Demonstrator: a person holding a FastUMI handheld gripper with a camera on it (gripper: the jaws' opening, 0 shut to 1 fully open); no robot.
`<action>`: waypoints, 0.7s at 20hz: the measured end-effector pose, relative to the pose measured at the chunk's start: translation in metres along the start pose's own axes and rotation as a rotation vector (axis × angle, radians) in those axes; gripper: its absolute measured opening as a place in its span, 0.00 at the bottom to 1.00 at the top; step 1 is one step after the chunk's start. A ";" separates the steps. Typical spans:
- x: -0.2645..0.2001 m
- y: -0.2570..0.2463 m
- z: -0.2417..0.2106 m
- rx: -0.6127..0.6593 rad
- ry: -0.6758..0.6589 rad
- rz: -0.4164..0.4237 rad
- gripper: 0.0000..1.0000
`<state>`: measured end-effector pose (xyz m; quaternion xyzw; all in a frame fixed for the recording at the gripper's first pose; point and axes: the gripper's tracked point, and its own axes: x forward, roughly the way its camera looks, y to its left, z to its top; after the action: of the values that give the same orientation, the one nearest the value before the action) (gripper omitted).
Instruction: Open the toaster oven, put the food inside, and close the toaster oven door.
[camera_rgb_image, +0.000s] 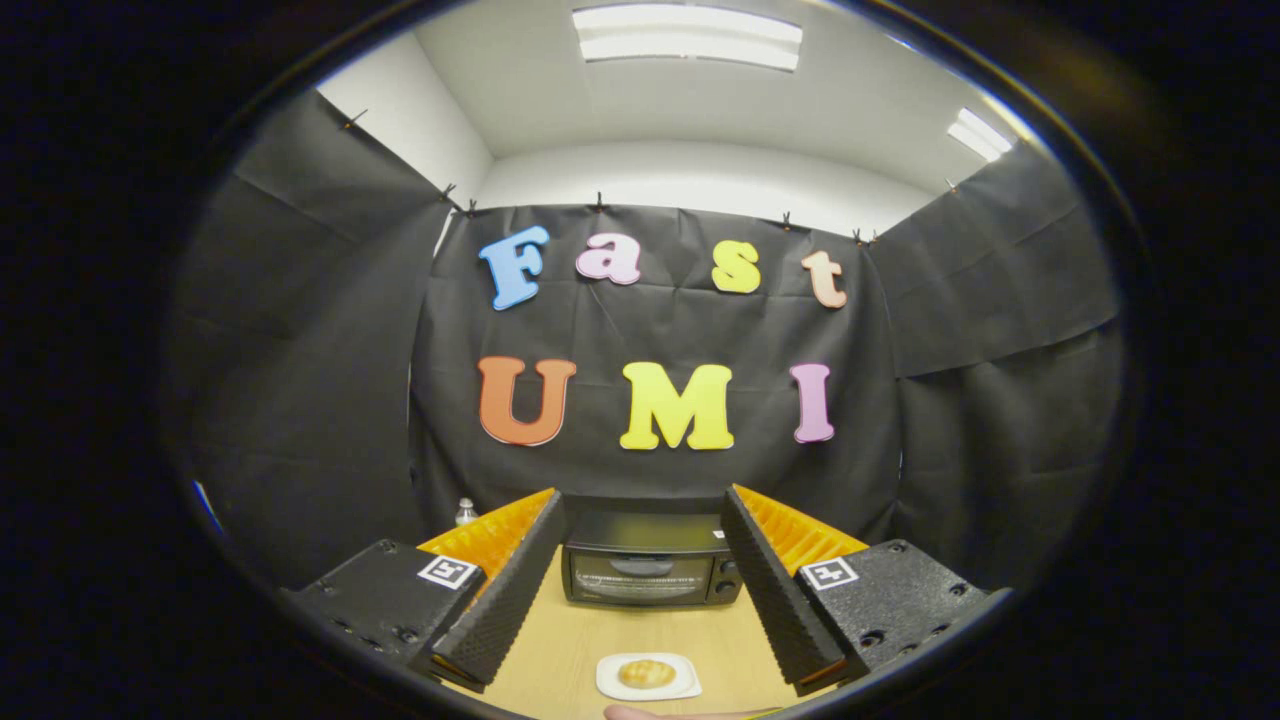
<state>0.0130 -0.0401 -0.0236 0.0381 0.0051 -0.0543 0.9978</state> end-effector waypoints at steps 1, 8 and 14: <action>0.003 -0.004 -0.003 0.003 0.001 0.000 1.00; 0.052 -0.050 -0.066 0.026 0.033 -0.024 1.00; 0.133 -0.058 -0.124 0.133 0.153 0.025 1.00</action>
<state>0.1385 -0.1026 -0.1530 0.1083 0.0771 -0.0388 0.9904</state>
